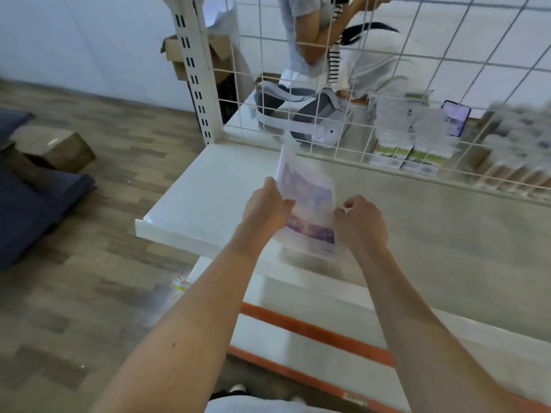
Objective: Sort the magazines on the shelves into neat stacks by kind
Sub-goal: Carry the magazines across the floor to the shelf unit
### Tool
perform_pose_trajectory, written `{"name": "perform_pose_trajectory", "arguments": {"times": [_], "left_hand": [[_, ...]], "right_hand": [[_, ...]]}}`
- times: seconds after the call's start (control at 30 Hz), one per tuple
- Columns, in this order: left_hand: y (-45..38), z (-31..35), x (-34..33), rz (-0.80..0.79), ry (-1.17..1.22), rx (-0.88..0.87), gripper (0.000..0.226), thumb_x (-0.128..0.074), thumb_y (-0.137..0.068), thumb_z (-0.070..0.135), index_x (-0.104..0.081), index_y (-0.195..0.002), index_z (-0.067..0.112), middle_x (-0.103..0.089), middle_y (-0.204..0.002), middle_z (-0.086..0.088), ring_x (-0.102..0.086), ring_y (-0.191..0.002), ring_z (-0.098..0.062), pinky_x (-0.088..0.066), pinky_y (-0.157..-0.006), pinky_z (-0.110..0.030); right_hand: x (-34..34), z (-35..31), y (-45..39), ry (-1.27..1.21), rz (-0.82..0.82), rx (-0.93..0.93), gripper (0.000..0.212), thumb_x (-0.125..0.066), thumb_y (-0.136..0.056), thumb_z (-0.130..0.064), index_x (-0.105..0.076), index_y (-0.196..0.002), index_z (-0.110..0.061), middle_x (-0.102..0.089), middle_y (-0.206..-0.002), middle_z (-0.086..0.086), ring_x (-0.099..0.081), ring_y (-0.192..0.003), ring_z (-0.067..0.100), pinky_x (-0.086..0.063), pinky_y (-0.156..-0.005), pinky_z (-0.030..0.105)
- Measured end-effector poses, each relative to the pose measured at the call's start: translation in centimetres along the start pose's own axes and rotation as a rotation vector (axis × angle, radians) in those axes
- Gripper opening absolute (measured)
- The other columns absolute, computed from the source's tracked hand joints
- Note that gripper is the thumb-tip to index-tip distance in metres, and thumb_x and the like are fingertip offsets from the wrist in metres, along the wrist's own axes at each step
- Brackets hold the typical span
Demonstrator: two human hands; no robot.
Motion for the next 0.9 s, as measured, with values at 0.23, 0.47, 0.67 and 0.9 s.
{"name": "perform_pose_trajectory", "arguments": {"times": [0.23, 0.47, 0.67, 0.9], "left_hand": [[4.9, -4.5, 6.9, 0.353, 0.259, 0.031, 0.027, -0.051, -0.091, 0.026, -0.048, -0.106, 0.003, -0.059, -0.093, -0.009, -0.053, -0.080, -0.025, -0.039, -0.058, -0.030], [14.2, -18.5, 12.6, 0.635, 0.561, 0.299, 0.022, -0.062, -0.084, 0.024, -0.053, -0.100, 0.013, -0.065, -0.096, -0.013, -0.062, -0.087, -0.023, -0.051, -0.081, -0.040], [23.2, -29.7, 13.8, 0.811, 0.621, 0.509, 0.014, -0.059, -0.089, 0.010, -0.052, -0.100, 0.012, -0.059, -0.092, -0.008, -0.054, -0.079, -0.014, -0.043, -0.060, -0.013], [30.0, -40.9, 13.1, 0.892, 0.714, 0.727, 0.035, -0.065, -0.080, 0.015, -0.058, -0.107, -0.006, -0.060, -0.092, -0.014, -0.051, -0.082, -0.013, -0.039, -0.054, -0.014]], "right_hand": [[-1.9, -7.9, 3.3, 0.103, 0.060, 0.320, 0.027, -0.045, -0.092, -0.028, -0.054, -0.116, -0.018, -0.057, -0.117, 0.008, -0.052, -0.110, 0.029, -0.035, -0.089, 0.037], [-9.4, -17.3, 12.1, 0.090, -0.067, 0.673, 0.023, -0.047, -0.089, -0.025, -0.056, -0.109, -0.017, -0.057, -0.116, 0.007, -0.050, -0.108, 0.030, -0.033, -0.086, 0.037], [-18.1, -22.9, 22.3, 0.184, -0.204, 0.954, 0.028, -0.044, -0.089, -0.025, -0.057, -0.111, -0.013, -0.057, -0.116, 0.010, -0.047, -0.109, 0.032, -0.032, -0.084, 0.037], [-30.4, -23.0, 31.0, 0.441, -0.500, 1.062, 0.035, -0.046, -0.092, -0.034, -0.053, -0.118, -0.012, -0.054, -0.125, 0.012, -0.046, -0.117, 0.031, -0.034, -0.091, 0.038]]}}
Point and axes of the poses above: each hand's wrist, its own y-axis away from the middle knuckle, its own x-axis out of the back of the hand, z = x × y, the point moved 10 cm from there along -y, towards the middle knuckle
